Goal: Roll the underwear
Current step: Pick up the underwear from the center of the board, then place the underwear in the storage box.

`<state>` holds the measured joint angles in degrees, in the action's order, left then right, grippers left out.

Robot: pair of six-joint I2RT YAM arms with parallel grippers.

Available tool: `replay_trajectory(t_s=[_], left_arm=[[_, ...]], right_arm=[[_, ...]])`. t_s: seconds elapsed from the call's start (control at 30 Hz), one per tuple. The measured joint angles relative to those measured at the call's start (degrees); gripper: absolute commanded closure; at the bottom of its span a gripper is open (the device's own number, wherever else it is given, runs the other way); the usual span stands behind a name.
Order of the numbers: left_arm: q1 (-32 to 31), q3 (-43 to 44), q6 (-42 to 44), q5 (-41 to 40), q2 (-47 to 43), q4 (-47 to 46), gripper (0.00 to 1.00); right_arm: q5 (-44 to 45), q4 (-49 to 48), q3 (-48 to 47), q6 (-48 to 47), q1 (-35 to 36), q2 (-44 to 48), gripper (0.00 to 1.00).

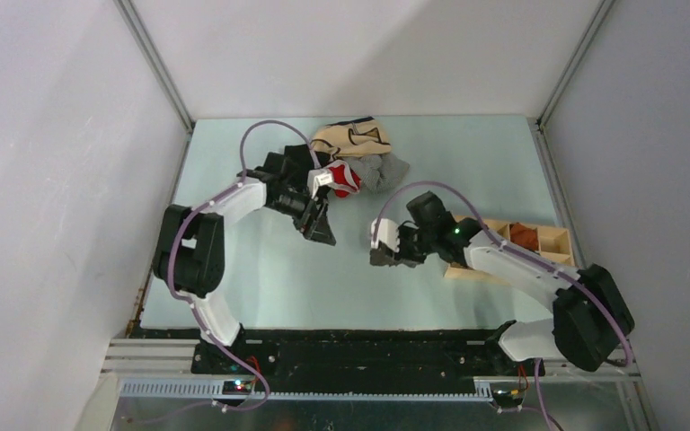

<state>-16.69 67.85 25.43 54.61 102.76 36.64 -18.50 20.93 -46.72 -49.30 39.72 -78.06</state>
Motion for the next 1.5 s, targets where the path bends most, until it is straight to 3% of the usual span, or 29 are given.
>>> replay_trajectory(t_s=[0.4,0.77,1.13,1.5], left_arm=[[1.2,7.5,-3.2,-4.9,-1.7,5.4,0.00],[1.2,5.9,-7.5,-6.8,-3.1,3.1,0.00],[1.2,2.3,-7.6,-9.2,-5.3,1.8,0.01],[1.2,2.3,-7.9,-12.1,-6.3,1.5,0.01]], right_arm=[[5.6,23.9,-15.3,1.7,-15.2,8.9,1.00],[17.3,41.0,-24.0,6.9,-24.0,-0.2,1.00],[24.5,47.5,-31.4,7.6,-27.7,-10.4,1.00],[26.1,47.8,-36.3,8.6,-25.6,-22.1,1.00]])
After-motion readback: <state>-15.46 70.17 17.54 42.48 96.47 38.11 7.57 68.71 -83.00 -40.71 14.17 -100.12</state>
